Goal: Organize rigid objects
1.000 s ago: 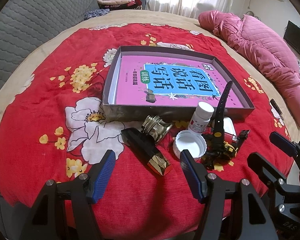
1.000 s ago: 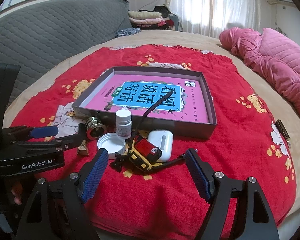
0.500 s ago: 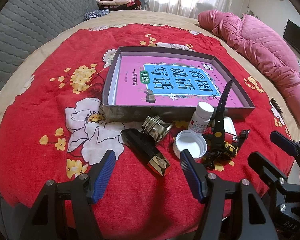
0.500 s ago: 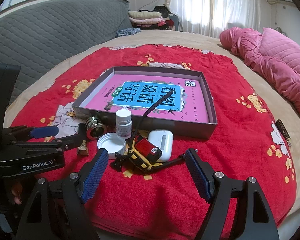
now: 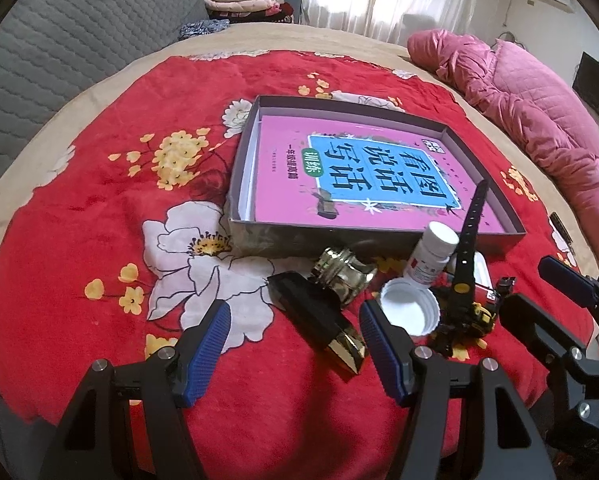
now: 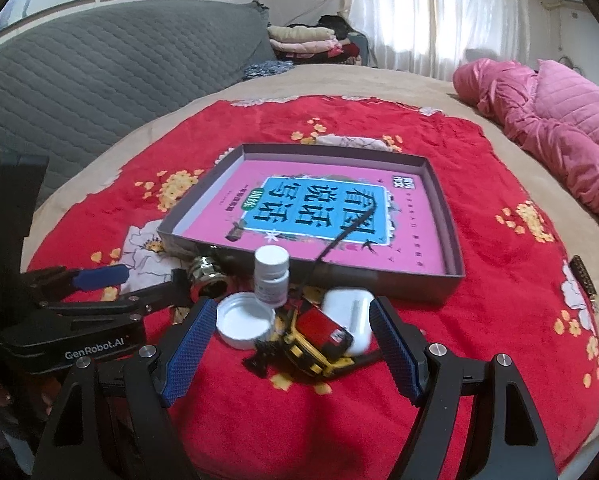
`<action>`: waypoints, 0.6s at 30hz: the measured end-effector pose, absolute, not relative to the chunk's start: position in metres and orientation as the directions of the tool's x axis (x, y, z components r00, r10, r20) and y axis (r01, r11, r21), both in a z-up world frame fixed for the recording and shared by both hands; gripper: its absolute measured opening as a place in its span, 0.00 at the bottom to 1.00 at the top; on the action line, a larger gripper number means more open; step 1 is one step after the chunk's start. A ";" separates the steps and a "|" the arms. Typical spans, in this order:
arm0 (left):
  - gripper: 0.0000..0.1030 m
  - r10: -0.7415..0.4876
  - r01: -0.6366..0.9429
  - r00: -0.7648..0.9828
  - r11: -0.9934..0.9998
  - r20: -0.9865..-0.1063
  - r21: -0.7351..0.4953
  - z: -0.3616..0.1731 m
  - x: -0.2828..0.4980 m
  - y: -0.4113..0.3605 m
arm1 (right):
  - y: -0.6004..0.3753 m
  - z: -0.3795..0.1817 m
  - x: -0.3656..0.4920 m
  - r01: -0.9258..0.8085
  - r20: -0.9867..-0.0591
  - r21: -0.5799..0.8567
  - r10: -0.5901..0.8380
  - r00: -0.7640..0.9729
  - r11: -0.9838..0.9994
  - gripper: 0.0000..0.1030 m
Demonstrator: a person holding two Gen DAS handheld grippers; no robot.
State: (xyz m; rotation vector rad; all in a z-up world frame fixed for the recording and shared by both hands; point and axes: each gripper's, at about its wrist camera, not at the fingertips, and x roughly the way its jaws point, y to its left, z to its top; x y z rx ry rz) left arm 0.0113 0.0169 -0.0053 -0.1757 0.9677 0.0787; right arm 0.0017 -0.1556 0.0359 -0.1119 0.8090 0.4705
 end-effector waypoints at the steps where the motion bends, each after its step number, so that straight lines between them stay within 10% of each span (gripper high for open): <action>1: 0.64 -0.014 -0.145 0.566 0.983 -0.824 -0.117 -0.006 0.012 0.018 | -0.154 0.036 0.003 -0.450 -0.719 0.084 0.367 0.590 0.889 0.78; 18: 0.64 -0.081 -0.043 0.587 0.990 -0.805 -0.131 -0.011 0.025 0.021 | -0.137 0.025 0.028 -0.528 -0.749 0.044 0.378 0.544 0.848 0.61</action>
